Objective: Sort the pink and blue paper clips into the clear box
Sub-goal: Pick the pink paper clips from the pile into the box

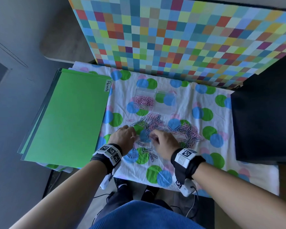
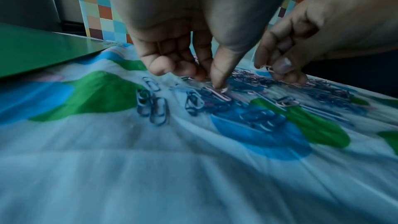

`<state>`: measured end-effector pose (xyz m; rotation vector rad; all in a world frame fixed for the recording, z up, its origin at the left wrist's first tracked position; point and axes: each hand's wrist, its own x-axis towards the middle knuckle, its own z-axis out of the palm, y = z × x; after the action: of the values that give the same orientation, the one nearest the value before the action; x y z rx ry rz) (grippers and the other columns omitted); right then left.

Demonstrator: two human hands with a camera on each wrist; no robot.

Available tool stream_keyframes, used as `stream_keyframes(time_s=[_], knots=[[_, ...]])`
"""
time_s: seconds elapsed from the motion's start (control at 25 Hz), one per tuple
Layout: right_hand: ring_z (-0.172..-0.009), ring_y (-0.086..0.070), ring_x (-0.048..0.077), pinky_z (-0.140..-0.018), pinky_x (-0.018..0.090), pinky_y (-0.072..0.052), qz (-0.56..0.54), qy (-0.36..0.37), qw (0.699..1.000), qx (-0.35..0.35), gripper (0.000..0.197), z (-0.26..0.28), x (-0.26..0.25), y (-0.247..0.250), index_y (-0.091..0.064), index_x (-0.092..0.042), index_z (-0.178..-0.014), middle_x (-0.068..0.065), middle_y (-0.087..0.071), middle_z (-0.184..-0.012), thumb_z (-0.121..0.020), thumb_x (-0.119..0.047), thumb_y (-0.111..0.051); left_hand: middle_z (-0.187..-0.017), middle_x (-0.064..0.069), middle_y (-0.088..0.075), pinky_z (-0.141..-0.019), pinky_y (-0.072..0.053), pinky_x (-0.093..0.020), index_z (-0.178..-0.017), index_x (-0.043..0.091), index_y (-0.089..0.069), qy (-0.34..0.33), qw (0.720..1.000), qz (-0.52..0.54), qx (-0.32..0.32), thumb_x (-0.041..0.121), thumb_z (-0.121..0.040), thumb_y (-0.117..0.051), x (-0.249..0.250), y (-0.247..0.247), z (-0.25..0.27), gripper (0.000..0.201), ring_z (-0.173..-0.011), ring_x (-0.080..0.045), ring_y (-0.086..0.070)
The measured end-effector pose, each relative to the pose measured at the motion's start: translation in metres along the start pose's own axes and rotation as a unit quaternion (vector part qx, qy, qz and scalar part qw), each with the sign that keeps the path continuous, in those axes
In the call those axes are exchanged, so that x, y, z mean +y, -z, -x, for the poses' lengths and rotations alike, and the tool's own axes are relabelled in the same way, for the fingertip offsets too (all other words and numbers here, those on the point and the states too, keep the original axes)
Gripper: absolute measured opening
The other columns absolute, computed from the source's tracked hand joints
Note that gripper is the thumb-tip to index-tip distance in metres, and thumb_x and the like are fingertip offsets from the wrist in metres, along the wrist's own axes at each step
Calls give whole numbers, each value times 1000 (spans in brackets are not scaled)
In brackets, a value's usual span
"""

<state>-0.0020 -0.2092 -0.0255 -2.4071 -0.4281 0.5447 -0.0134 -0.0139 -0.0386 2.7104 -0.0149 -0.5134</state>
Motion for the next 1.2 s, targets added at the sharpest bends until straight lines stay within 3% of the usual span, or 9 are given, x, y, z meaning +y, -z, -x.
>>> stream_keyframes(time_s=[0.08, 0.2, 0.32, 0.52, 0.64, 0.84, 0.92, 1.04, 1.2], knots=[[-73, -62, 18, -66, 25, -50, -70, -55, 996, 5, 26, -2, 3, 5, -65, -15, -107, 1, -68, -90, -88, -3, -52, -104, 4, -59, -71, -56, -35, -102, 26, -58, -2, 1000, 6, 3, 29, -94, -52, 1, -1, -1, 11, -89, -17, -61], [-65, -59, 19, -59, 24, -45, -152, -126, 980, 8, 20, -8, 5, 12, -62, -20, -82, -6, -60, -68, -88, -6, -50, -106, 3, -57, -75, -54, -37, -104, 24, -59, -23, 1000, -20, 2, 27, -96, -48, 5, 1, -3, 15, -96, -19, -58], [-62, -54, 18, -64, 30, -47, -181, -148, 972, 2, 13, -12, 5, 14, -61, -8, -78, 1, -58, -65, -86, -12, -51, -108, 1, -54, -78, -53, -38, -102, 20, -58, -26, 999, -34, 1, 28, -96, -47, 5, 3, -4, 15, -102, -20, -53], [-61, -48, 15, -66, 34, -43, -184, -123, 975, -24, 15, -13, 6, 10, -55, -9, -74, 2, -55, -66, -87, -11, -48, -102, 0, -62, -86, -51, -34, -91, 16, -61, -90, 992, 71, 56, 15, -88, -54, -3, 8, 2, 8, -95, -16, -58], [-61, -49, 15, -60, 32, -44, -126, -64, 989, -46, 11, -7, 5, 7, -53, -14, -80, -1, -53, -68, -91, -14, -51, -83, 4, -69, -71, -55, -33, -88, 16, -61, -55, 980, 163, 97, 10, -86, -59, -7, 11, 5, 6, -72, -10, -62], [-69, -58, 15, -63, 28, -51, 66, 61, 990, -108, 5, 5, -8, -4, -60, -18, -88, -1, -64, -87, -88, -23, -60, -82, 8, -69, -65, -48, -18, -128, 30, -55, 14, 963, 251, 94, 7, -86, -56, -8, 16, 8, 47, -64, -6, -60], [-73, -58, 16, -67, 30, -53, 107, 81, 985, -109, 8, 4, -10, -10, -61, -14, -87, 1, -63, -89, -89, -21, -58, -79, 1, -68, -58, -44, -22, -112, 26, -66, 68, 935, 341, 65, 7, -86, -51, -9, 17, 8, 36, -55, -14, -49], [-72, -60, 19, -63, 29, -52, 125, 68, 985, -103, 14, 0, -10, -17, -58, -11, -82, 3, -61, -86, -93, -19, -51, -70, -7, -58, -58, -43, -29, -84, 9, -63, 133, 854, 501, 38, -5, -85, -39, -9, 19, 10, 28, -62, -21, -48], [-75, -59, 21, -66, 33, -52, 61, 50, 993, -93, 12, -1, -9, -15, -58, -10, -86, 4, -60, -89, -93, -17, -50, -73, -14, -64, -54, -49, -25, -81, 5, -55, 170, 742, 649, 9, -8, -88, -36, -8, 24, 15, 24, -59, -22, -59]])
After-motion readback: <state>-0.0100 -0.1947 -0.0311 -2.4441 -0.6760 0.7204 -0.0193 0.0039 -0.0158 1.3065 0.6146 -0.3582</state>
